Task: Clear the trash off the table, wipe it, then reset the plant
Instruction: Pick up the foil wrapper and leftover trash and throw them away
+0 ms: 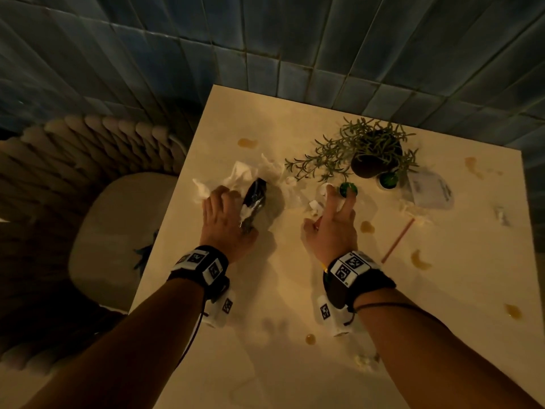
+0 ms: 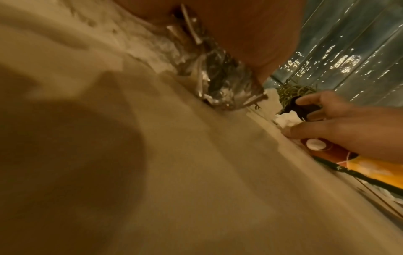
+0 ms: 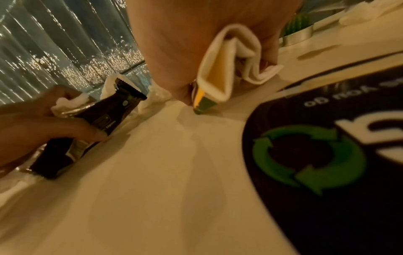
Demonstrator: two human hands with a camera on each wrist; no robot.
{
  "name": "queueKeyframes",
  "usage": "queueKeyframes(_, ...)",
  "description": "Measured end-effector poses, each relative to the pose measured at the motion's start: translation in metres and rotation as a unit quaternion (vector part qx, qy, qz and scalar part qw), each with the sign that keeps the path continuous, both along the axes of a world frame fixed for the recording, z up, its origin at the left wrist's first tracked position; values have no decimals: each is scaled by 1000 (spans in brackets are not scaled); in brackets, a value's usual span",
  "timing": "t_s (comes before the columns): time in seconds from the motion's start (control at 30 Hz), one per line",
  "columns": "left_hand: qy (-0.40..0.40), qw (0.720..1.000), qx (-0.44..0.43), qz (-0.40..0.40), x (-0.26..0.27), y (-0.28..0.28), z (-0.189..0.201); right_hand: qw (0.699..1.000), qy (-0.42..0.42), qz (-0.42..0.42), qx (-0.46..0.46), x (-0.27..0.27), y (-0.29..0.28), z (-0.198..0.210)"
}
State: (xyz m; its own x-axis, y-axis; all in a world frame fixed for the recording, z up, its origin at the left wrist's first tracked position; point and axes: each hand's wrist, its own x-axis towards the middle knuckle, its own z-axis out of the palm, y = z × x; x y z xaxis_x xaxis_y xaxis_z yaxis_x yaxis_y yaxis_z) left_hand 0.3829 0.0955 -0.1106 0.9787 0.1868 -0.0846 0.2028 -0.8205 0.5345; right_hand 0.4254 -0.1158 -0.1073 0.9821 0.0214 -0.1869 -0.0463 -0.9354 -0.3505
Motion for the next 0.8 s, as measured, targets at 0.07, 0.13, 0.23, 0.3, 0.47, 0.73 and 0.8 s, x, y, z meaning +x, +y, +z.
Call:
queueKeyframes(0.07,2,1000,-4,0,1,-1,-3,1000,9,13,-23,0,0,-3)
queueKeyframes(0.13,23,1000,17,-9,5,-2,-4,998,11,34,-48,1,1,-6)
queueKeyframes(0.23,61,997,55,-7,10,-8,-5,996,-11,63,-66,1,5,-6)
queueKeyframes(0.3,66,995,72,-10,12,-13,-6,993,-39,86,-65,1,7,-6)
queueKeyframes(0.47,56,994,72,-60,15,-20,-5,994,-21,105,-35,0,10,2)
queueKeyframes(0.73,52,970,-202,122,20,-12,18,991,-32,55,117,33,32,78)
queueKeyframes(0.8,6,930,-299,215,24,-8,26,993,21,97,58,49,45,90)
